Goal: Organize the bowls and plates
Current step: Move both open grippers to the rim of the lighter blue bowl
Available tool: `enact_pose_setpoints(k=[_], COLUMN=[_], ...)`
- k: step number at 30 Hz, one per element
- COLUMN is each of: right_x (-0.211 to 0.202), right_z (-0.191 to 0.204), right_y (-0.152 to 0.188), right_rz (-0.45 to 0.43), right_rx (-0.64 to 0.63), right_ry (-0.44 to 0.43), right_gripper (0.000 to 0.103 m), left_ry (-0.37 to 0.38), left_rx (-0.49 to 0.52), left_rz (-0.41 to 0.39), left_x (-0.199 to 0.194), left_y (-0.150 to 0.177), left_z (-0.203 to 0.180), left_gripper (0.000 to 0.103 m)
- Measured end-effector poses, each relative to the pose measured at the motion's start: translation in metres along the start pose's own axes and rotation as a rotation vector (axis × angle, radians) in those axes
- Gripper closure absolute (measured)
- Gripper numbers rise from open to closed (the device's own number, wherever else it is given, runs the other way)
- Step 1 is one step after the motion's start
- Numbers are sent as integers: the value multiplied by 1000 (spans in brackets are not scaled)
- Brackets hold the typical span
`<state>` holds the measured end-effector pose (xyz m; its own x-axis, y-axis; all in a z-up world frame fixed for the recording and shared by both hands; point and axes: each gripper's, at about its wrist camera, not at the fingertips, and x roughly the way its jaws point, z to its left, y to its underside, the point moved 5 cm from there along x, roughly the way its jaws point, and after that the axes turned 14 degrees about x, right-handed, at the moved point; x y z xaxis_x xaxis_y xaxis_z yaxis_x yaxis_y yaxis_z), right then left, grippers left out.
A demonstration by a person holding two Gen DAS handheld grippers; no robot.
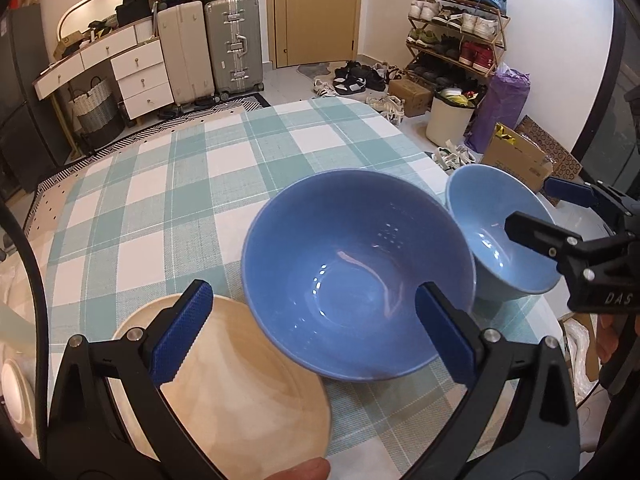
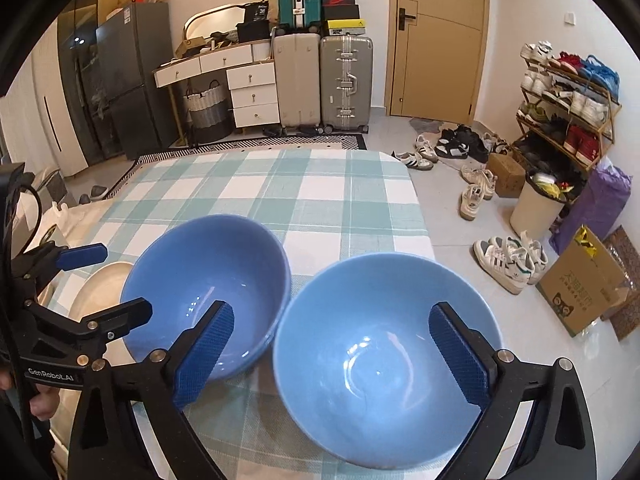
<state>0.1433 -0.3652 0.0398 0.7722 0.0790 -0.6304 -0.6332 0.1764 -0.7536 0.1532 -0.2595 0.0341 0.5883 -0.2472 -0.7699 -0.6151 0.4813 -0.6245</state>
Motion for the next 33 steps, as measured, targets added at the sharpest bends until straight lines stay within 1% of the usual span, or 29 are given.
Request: enact_pose_setpoints(k=[4,10,15,21,23,25,27,29,31,33], right_x=[-13,-33,-40,-45,-44,-44,-44,-45,-45,-45], right_z=[-17,-37,-56,-72,-76,-80,-83,-87,-89,-90], right_y=[-3,-7,-10,-10,-10,-9,-8,-6,-5,-3], right_rz=[-17,-52,-58,-61,-58,-58,-54,-52,-50,-47], right_rx=[23,20,38,52,57,62,67,70,73,76], right_ry=[16,49,75,95,99,102,104,110,116,118], right_gripper=[3,2,2,2,2,2,2,2,2,2], left_ry=[7,26,102,216,237,254,271,299,331,361], left_rx=[-3,12,15,33,33,29,20,18,15,15], left_rz=[-7,21,32,5,2,3,-1,4,4,11], left_x=[-5,-4,-6,-14,-14,-13,-12,-11,-11,-9], left_y=[-2,-3,-4,-11,-14,-15,-17,-17,-18,-19], left_z=[-13,-42,-68,-98,-104,-108,-111,-115,-120,-123], left_gripper=[3,3,3,3,3,5,11,14,20,31])
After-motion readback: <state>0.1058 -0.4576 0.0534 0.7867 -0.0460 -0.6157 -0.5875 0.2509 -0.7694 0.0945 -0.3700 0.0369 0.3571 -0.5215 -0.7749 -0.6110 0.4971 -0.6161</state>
